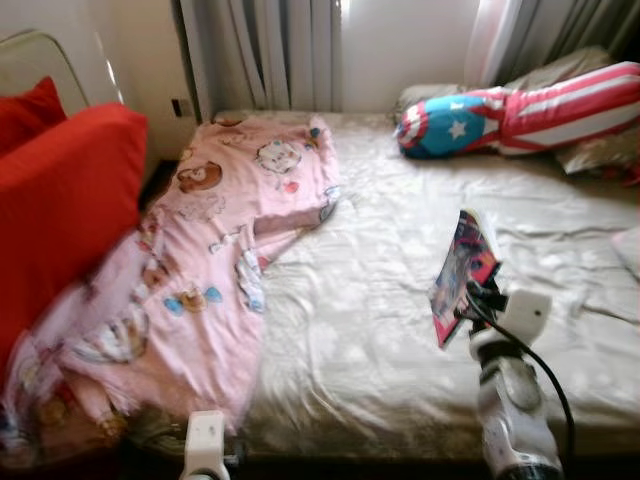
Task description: Clean up the room
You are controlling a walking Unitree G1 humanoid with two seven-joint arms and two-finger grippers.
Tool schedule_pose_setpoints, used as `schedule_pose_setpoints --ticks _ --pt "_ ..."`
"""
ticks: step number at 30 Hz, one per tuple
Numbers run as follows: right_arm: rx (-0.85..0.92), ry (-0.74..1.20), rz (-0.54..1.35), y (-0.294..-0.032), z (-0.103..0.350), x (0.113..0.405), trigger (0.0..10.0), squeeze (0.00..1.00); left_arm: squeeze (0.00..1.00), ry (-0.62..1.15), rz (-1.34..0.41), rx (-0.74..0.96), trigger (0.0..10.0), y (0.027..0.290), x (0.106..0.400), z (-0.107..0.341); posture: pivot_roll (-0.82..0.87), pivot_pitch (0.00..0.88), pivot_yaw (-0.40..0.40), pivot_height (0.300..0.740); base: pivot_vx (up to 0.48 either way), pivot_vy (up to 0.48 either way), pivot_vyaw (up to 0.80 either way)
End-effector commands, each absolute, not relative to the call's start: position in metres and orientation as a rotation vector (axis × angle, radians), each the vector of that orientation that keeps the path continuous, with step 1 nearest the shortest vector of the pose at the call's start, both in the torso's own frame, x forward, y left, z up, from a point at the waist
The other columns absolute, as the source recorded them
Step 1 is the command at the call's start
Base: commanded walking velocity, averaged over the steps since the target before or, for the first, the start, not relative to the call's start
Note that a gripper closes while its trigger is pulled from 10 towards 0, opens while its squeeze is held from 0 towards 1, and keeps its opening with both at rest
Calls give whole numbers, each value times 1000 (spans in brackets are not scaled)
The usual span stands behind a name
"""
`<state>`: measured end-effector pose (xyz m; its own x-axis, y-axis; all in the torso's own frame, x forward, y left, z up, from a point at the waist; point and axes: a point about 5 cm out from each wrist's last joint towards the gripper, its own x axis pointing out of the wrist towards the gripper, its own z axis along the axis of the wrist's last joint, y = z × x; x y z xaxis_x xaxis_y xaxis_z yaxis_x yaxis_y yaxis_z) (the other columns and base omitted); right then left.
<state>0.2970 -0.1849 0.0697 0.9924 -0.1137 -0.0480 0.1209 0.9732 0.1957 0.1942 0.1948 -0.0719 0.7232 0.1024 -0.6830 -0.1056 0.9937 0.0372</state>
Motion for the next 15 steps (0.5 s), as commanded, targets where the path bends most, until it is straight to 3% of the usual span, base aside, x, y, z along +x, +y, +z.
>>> schedule_pose_setpoints --ticks 1,15 --pt "187 -15 -122 -189 80 300 10000 0 0 767 102 -1 10000 190 193 -73 -116 83 -21 732 0 -450 0" --pt "183 -6 -118 -188 78 300 10000 0 0 788 106 0 10000 194 189 -76 -115 91 -21 732 0 -447 0"
